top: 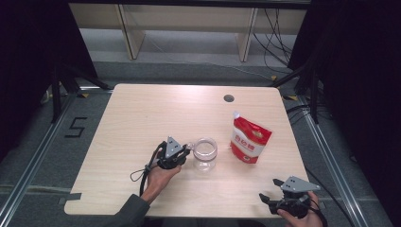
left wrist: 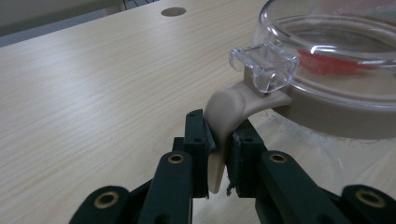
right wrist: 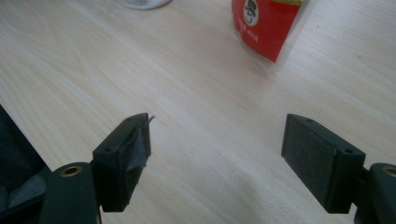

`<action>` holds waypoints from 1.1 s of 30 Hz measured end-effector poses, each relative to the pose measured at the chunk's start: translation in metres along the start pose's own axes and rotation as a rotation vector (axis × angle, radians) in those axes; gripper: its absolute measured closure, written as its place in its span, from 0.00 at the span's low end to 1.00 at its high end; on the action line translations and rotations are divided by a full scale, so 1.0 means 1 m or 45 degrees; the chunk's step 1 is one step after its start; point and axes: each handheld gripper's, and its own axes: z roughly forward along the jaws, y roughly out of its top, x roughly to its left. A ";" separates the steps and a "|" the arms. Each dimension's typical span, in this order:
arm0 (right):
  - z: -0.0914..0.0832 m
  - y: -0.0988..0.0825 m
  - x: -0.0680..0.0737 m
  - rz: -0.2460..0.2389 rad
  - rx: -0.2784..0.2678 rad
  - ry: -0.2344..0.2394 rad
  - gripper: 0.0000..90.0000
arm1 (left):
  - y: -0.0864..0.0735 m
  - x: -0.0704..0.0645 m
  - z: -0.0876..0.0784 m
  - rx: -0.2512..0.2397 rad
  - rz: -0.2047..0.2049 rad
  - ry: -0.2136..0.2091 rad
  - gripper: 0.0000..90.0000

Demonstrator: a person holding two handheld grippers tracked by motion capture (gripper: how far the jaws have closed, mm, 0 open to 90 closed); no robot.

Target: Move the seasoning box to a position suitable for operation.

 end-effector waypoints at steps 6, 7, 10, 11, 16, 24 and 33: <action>-0.001 0.000 -0.001 -0.002 -0.012 -0.005 0.28 | -0.001 -0.006 -0.009 0.021 0.003 -0.019 0.88; -0.001 0.000 -0.001 -0.002 -0.011 -0.006 0.28 | -0.001 -0.008 -0.010 0.023 -0.005 -0.025 0.88; 0.000 0.000 0.000 0.011 -0.006 0.013 0.28 | -0.002 -0.011 -0.014 0.023 -0.012 -0.033 0.88; 0.000 0.001 -0.001 -0.010 -0.019 -0.007 0.28 | -0.003 -0.011 -0.014 0.022 -0.023 -0.043 0.88; -0.001 0.001 0.001 0.000 -0.028 -0.001 0.28 | -0.007 -0.015 -0.020 0.032 -0.064 -0.067 0.88; 0.000 0.003 0.004 0.004 -0.028 0.016 0.28 | -0.010 -0.018 -0.032 0.033 -0.094 -0.072 0.87; 0.002 0.005 0.005 -0.036 -0.044 0.021 0.28 | -0.012 -0.024 -0.038 0.048 -0.040 -0.046 0.88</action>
